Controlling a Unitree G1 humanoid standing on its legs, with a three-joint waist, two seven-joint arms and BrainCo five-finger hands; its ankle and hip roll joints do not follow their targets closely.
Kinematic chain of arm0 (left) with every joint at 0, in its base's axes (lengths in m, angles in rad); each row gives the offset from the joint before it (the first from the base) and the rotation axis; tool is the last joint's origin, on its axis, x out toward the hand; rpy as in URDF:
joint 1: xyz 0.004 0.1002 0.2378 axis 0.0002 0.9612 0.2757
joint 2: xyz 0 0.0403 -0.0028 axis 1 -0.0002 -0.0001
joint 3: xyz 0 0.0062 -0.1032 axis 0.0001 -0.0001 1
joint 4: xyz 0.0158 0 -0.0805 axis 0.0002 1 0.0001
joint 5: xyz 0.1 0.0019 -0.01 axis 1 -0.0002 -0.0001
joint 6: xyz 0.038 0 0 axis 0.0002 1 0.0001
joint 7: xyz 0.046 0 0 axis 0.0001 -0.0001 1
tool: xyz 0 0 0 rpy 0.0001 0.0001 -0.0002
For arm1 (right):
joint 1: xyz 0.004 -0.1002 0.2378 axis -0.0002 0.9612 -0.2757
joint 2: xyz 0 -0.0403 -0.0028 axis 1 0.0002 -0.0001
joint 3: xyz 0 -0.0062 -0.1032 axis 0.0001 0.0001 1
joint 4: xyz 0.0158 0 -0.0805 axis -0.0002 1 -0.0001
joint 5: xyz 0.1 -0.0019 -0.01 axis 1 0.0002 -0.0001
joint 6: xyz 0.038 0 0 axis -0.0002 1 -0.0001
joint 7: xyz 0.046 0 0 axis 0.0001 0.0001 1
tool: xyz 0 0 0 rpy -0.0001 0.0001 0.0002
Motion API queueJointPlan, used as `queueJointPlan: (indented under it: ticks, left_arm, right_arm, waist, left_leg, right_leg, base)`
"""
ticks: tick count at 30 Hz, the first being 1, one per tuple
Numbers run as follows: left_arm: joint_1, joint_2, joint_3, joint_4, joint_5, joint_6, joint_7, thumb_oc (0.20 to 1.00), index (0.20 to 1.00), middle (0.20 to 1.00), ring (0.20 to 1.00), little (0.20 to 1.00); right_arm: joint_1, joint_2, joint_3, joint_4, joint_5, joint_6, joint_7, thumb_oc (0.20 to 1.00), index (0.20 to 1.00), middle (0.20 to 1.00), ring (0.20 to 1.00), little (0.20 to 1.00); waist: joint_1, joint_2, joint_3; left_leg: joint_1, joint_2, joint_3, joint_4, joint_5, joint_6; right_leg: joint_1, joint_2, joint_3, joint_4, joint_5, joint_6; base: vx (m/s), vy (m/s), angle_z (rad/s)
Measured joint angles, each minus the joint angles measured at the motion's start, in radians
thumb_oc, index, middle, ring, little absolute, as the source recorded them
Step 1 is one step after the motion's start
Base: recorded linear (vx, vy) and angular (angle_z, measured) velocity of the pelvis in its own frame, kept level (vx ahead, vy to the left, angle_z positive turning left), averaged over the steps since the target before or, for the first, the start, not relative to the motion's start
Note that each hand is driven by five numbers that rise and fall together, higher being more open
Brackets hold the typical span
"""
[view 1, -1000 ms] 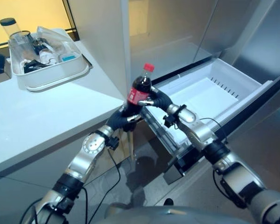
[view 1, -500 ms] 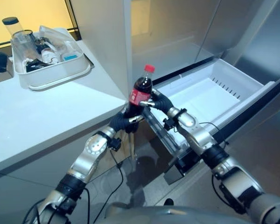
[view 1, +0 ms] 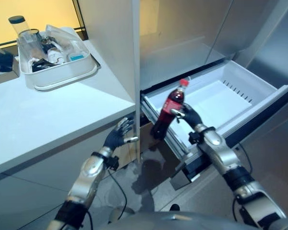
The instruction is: Take the drinks into the refrigerator
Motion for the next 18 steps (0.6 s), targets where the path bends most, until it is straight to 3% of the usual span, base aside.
queueJointPlan:
  ticks: [9, 15, 18]
  left_arm:
    - [0.056, -0.001, 0.053, 0.001, 0.000, 0.001, -0.009, 1.000, 1.000, 1.000, 1.000, 1.000]
    - [0.122, 0.002, 0.150, -0.032, -0.002, 0.001, -0.017, 1.000, 1.000, 1.000, 1.000, 1.000]
    - [0.141, 0.007, 0.156, -0.054, -0.026, 0.001, -0.025, 1.000, 1.000, 1.000, 1.000, 1.000]
  right_arm:
    - [0.010, -0.005, -0.101, -0.009, -0.001, -0.001, -0.030, 0.200, 0.200, 0.200, 0.200, 0.200]
    - [0.060, -0.014, -0.264, -0.037, -0.001, -0.029, -0.111, 0.200, 0.200, 0.200, 0.200, 0.200]
    - [0.051, -0.074, -0.262, 0.046, -0.066, -0.034, -0.148, 0.200, 0.200, 0.200, 0.200, 0.200]
  waist:
    - [0.004, 0.003, 0.002]
    - [0.005, 0.009, 0.006]
    - [0.020, 0.008, 0.007]
  left_leg:
    - [-0.001, 0.001, 0.000, 0.000, 0.000, 0.000]
    - [-0.013, 0.001, -0.005, 0.000, 0.000, 0.000]
    - [-0.018, 0.000, -0.015, 0.001, 0.000, 0.000]
  right_leg:
    - [-0.001, 0.001, 0.000, 0.000, 0.000, 0.000]
    - [-0.003, 0.000, -0.005, -0.001, -0.002, 0.001]
    - [-0.002, -0.001, -0.014, 0.000, -0.003, 0.002]
  base:
    - [0.00, 0.000, 0.00]
    - [0.00, 0.000, 0.02]
    - [-0.03, -0.004, 0.07]
